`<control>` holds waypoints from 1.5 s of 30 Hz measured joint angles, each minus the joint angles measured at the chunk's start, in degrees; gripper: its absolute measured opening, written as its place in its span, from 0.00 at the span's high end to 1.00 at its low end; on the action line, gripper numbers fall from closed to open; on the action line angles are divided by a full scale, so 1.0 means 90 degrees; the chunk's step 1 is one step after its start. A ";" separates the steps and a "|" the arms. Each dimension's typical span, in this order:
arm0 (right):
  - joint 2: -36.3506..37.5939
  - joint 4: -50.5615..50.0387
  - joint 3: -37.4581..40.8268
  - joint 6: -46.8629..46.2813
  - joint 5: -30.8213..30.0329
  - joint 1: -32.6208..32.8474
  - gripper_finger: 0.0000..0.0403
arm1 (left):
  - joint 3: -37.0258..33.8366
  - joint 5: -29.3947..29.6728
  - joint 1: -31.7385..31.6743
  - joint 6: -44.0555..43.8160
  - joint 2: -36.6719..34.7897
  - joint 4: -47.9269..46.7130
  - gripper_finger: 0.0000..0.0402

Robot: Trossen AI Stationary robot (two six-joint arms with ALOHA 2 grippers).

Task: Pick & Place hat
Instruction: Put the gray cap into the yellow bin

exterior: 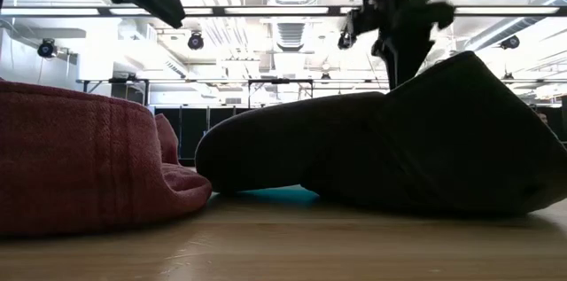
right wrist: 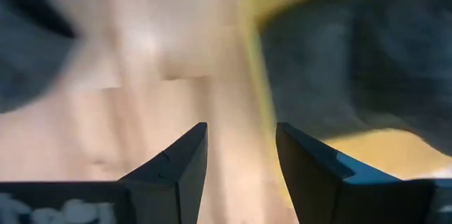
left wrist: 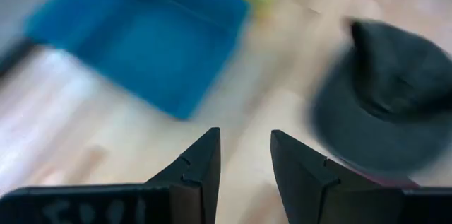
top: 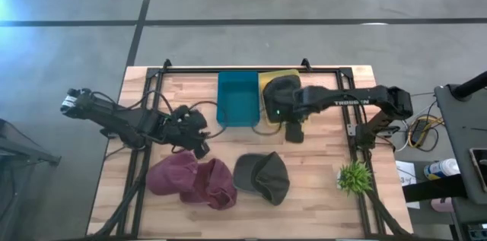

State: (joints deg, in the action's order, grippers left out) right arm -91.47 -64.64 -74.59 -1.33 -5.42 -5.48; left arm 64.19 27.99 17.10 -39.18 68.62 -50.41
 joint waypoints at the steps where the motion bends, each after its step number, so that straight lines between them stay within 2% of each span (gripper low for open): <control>1: 0.0006 0.0040 0.0000 -0.0073 0.0106 0.0200 0.60 | -0.0106 -0.0327 0.0000 0.0237 0.0000 0.0256 0.70; 6: -0.0050 0.0474 0.0000 -0.0543 0.0284 0.1315 0.60 | -0.0909 -0.1613 0.0000 0.1585 0.0024 0.1891 0.70; 11: -0.0154 0.0940 0.0000 -0.1297 0.0097 0.2132 0.60 | -0.1523 -0.2008 -0.0011 0.2930 0.0159 0.2922 0.70; 17: -0.0141 0.1077 -0.0002 -0.2710 -0.0603 0.2832 0.60 | -0.1686 -0.3190 -0.0010 0.4148 0.0804 0.3536 0.70; 21: -0.0263 0.1075 -0.0002 -0.3779 -0.0679 0.3184 0.60 | -0.1686 -0.3725 -0.0019 0.5015 0.1477 0.4195 0.70; 26: -0.0295 0.1070 -0.0004 -0.5093 -0.0706 0.3642 0.60 | -0.1438 -0.4198 0.0010 0.4924 0.2286 0.4531 0.70; 29: -0.0307 0.1066 -0.0002 -0.5492 -0.0745 0.3971 0.60 | -0.1060 -0.4044 0.0192 0.4828 0.2707 0.4534 0.70; 35: -0.0307 0.1061 -0.0002 -0.6021 -0.0959 0.4637 0.60 | -0.0172 -0.2949 0.0574 0.4808 0.3429 0.4485 0.70; 41: -0.0307 0.1018 -0.0002 -0.6973 -0.1642 0.5378 0.60 | 0.0706 -0.2801 0.0774 0.4189 0.4070 0.3408 0.70; 45: -0.0304 0.1010 -0.0002 -0.7594 -0.2084 0.5782 0.60 | 0.1186 -0.2503 0.0944 0.4168 0.4360 0.3244 0.70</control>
State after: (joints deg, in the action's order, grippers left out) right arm -94.21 -55.55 -74.61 -69.67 -24.17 46.56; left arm 74.87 5.47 25.60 -1.66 107.86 -21.22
